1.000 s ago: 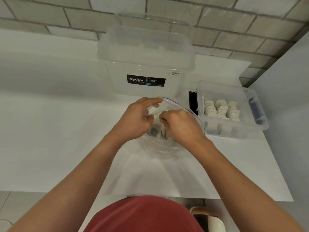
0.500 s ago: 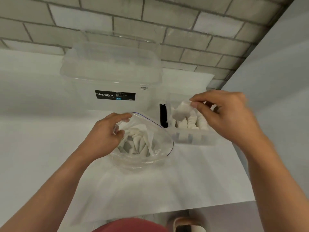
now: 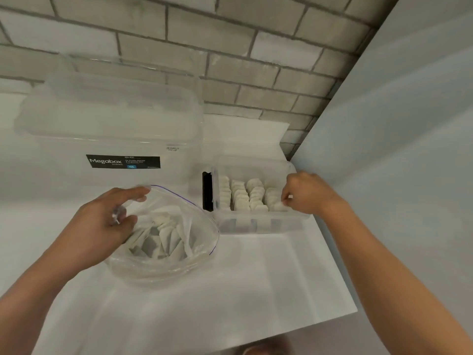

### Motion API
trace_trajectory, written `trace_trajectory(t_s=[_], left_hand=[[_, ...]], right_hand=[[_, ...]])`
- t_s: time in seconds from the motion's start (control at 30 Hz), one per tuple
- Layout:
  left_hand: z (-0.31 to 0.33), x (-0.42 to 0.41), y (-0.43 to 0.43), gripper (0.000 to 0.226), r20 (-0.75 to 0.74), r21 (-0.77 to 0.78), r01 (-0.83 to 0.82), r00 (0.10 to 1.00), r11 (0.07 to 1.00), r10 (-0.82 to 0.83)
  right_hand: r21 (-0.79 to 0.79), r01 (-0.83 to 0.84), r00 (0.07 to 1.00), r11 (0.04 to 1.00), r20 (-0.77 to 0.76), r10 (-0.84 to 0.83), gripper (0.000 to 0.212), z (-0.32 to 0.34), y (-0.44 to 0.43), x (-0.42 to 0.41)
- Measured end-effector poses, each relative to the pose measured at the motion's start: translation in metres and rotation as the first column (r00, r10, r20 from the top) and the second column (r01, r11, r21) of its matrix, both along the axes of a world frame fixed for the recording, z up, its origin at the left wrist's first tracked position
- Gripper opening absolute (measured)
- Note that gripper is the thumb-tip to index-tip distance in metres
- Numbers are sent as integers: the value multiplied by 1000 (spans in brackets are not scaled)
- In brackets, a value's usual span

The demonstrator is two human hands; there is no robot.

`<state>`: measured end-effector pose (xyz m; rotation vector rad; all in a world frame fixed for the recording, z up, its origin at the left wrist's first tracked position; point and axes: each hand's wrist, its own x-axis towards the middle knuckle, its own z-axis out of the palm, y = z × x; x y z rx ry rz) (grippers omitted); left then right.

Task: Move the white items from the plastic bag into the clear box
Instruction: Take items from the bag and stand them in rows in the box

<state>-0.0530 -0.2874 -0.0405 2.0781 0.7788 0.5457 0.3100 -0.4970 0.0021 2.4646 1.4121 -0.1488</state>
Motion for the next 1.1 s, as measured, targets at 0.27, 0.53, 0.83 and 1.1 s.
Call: trace_trajectory(t_s=[0.27, 0.53, 0.83, 1.1], left_hand=[[-1, 4, 0, 60, -12, -23, -33, 999, 999, 33], [-1, 1, 4, 55, -2, -65, -69, 998, 995, 69], [-1, 1, 5, 54, -16, -36, -23, 1000, 999, 23], [0, -5, -5, 55, 2, -28, 4, 1000, 1000, -4]], right_hand=[[-261, -108, 984, 959, 107, 140, 16, -25, 20, 13], [-331, -130, 966, 935, 172, 195, 14, -39, 28, 10], [-147, -92, 993, 985, 60, 102, 16, -5, 20, 1], [661, -60, 889, 748, -306, 341, 10, 65, 15, -121]])
